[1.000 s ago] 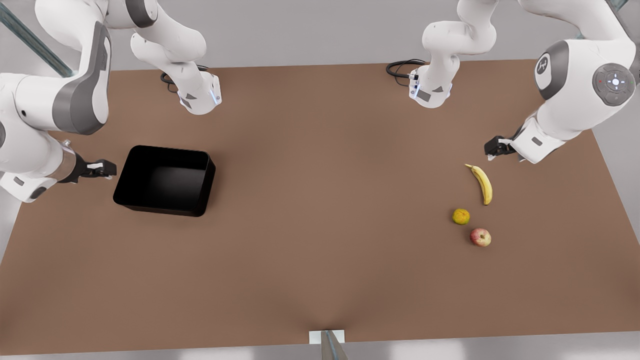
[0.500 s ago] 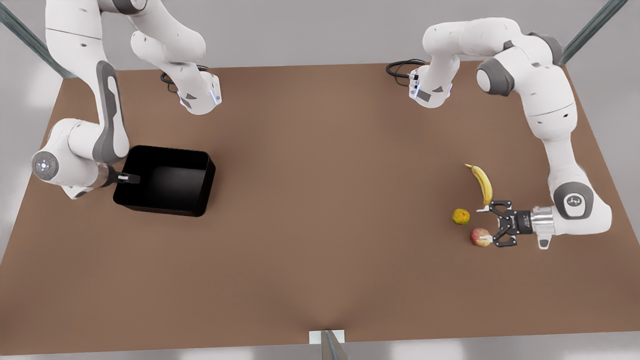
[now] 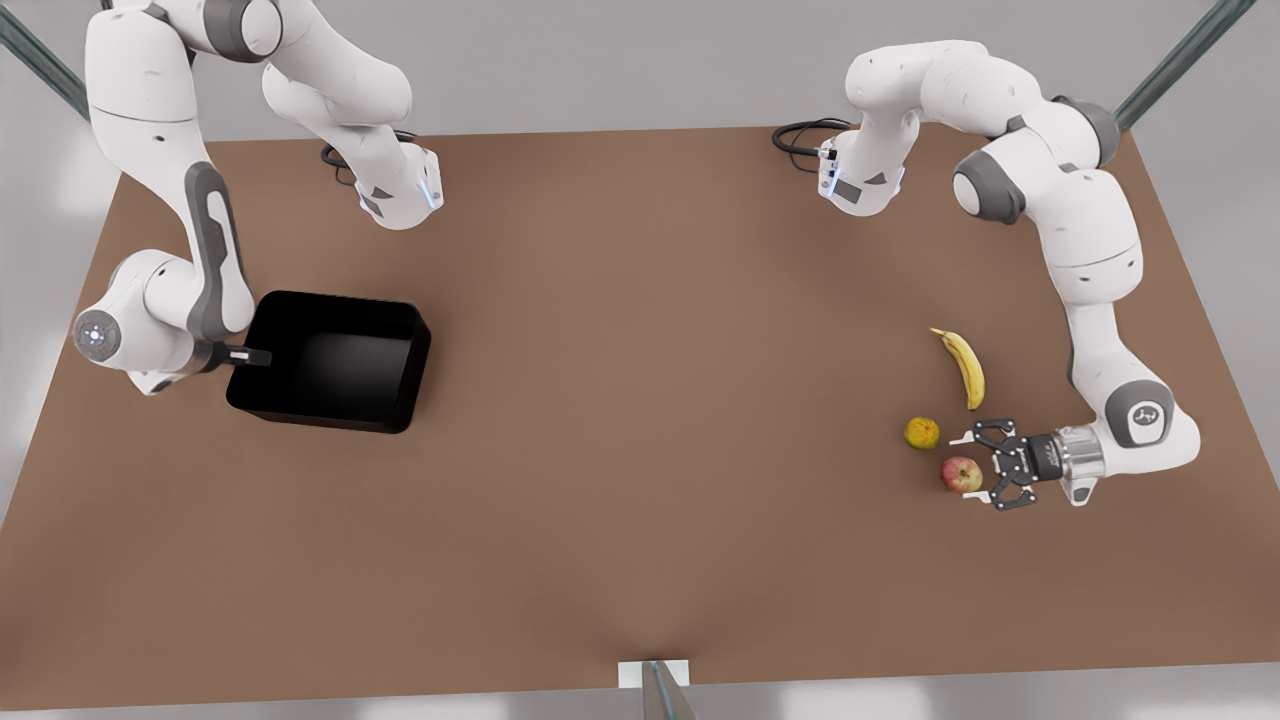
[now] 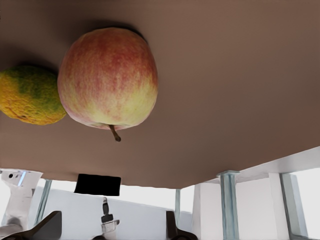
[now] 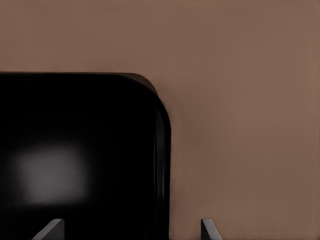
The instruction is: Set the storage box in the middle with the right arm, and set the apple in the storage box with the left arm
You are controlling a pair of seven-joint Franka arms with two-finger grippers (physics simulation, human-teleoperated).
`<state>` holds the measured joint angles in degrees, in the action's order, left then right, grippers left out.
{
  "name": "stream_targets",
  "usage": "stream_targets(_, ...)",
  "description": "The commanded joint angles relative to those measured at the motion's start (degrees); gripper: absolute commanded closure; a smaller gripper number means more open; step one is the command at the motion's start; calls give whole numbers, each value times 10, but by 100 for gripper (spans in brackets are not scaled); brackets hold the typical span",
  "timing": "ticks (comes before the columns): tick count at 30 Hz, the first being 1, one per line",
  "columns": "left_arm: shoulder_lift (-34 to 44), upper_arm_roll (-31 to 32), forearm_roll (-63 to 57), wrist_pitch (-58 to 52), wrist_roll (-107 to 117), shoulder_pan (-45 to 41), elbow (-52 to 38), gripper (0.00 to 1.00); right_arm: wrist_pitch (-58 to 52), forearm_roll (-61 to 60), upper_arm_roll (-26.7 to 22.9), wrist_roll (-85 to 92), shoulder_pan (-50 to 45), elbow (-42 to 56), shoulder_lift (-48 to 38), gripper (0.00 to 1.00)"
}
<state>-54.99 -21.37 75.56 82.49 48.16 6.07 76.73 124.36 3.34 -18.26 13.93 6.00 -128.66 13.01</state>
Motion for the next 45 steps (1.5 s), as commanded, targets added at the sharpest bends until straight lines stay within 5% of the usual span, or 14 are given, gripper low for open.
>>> stream_targets(1, 0, 0, -3, 7, 0, 0, 0, 0, 0, 0, 0, 0, 1, 0, 3, 0)
stream_targets(6, -12, -1, -15, 37, -14, -1, 6, 0, -7, 0, 0, 1, 4, 1, 38, 0)
stream_targets(11, -25, 1, -13, 58, -32, -1, 6, 0, -18, 0, 0, 33, 3, 6, 37, 61)
stream_targets(19, -42, 2, -15, 87, -82, -1, 21, 0, -19, 1, 1, 68, 5, 13, 55, 79)
stream_targets(21, -42, 1, -15, 91, -80, -1, 22, 6, -19, 1, 1, 83, 10, 14, 55, 79)
stream_targets(24, -42, 1, -13, 92, -72, 0, 22, 48, -19, 1, 1, 83, 10, 16, 55, 79)
stream_targets(32, -37, 0, -10, 90, -61, 0, 16, 65, -56, -3, 15, 106, 3, 57, 50, 79)
stream_targets(37, 36, 5, -119, 55, 16, 0, -56, 74, -98, -14, 62, 118, -110, 162, 55, 79)
stream_targets(42, 141, 109, -364, 49, 8, 0, -130, 74, -134, -117, 125, 113, -198, 337, 155, 79)
stream_targets(45, 207, 241, -551, 57, 8, 1, -142, 74, -134, -149, 196, 34, -218, 453, 242, 79)
